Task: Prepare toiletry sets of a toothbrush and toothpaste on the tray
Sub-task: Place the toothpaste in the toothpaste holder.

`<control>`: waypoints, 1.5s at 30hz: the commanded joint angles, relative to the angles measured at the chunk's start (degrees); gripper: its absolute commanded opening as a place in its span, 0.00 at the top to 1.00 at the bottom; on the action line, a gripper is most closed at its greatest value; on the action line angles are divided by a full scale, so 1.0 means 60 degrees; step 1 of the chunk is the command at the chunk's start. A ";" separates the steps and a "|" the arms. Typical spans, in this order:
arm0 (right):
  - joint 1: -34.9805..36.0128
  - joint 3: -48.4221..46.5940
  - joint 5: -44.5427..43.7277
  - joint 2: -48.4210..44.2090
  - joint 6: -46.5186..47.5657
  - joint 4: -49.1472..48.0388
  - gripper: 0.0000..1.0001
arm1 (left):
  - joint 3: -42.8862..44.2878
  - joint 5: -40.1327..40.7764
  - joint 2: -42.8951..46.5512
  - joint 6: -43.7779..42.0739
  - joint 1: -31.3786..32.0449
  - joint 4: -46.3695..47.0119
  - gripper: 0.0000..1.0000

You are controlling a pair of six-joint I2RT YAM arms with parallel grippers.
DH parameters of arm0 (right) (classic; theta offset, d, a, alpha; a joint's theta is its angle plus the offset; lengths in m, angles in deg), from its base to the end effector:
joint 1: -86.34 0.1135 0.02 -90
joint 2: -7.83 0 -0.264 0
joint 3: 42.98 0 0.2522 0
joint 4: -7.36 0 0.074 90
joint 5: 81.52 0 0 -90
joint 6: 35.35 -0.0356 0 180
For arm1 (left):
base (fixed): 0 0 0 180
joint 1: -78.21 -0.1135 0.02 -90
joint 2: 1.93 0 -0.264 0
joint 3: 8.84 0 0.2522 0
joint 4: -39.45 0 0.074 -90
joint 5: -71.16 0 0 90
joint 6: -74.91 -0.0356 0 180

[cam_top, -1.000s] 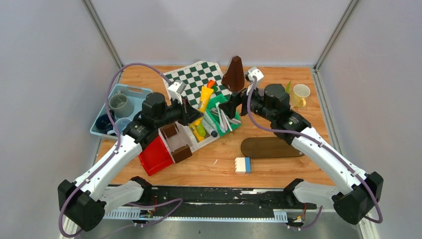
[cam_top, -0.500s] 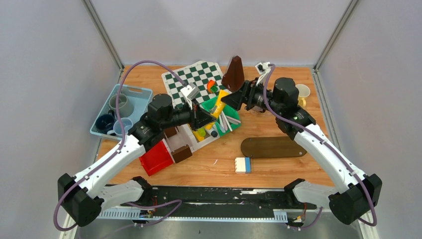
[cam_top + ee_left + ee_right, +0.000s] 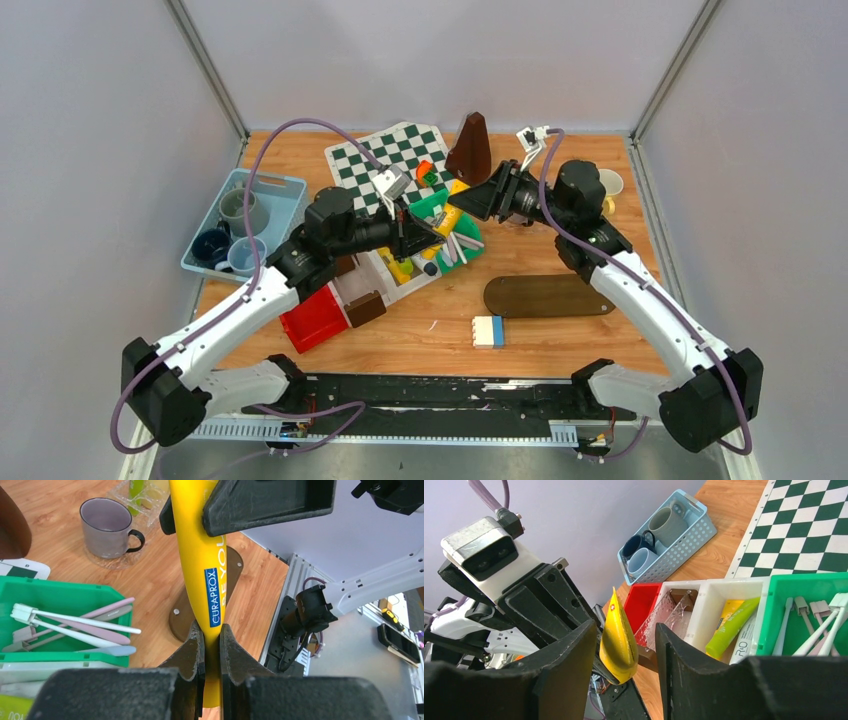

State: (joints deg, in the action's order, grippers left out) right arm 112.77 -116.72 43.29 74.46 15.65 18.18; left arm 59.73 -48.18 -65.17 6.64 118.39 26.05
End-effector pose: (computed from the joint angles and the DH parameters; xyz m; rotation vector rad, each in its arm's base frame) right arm 0.2314 0.1377 0.3804 -0.3170 1.7817 1.3374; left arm 0.1845 -0.1786 0.3579 0.6962 1.7205 -1.2145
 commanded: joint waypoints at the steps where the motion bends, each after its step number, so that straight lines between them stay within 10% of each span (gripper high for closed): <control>1: -0.0124 0.0166 0.0396 -0.0331 -0.0438 -0.0808 0.56 | 0.0504 -0.0056 -0.0002 0.0046 0.0083 0.0964 0.90; 12: -0.0589 0.0411 0.0325 -0.0730 -0.0184 -0.1033 1.00 | 0.0403 0.0434 -0.0029 -0.0318 0.0100 0.0205 0.65; 18: -0.0977 0.0559 -0.0023 -0.1179 0.0506 -0.1026 1.00 | 0.0579 0.1474 0.0120 -0.0652 0.0100 -0.0594 0.26; 25: -0.1313 0.0482 -0.1360 -0.1714 0.1950 -0.0492 1.00 | 0.1457 0.3310 0.0406 -0.1480 0.0074 -0.2093 0.02; 37: -0.1659 -0.0327 -0.5117 -0.1323 0.4198 0.0314 1.00 | 0.3622 0.7730 0.0559 -0.2708 -0.1388 -0.4694 0.00; 45: -0.2269 -0.0618 -0.7752 -0.0347 0.4924 -0.0142 1.00 | 0.2259 1.0200 0.1194 -0.3436 -0.2417 -0.3692 0.00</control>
State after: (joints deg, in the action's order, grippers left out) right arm 101.12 -117.47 7.33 70.39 41.53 21.62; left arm 78.15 2.31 -61.26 -9.75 104.64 -0.05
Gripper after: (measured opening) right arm 0.067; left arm 0.998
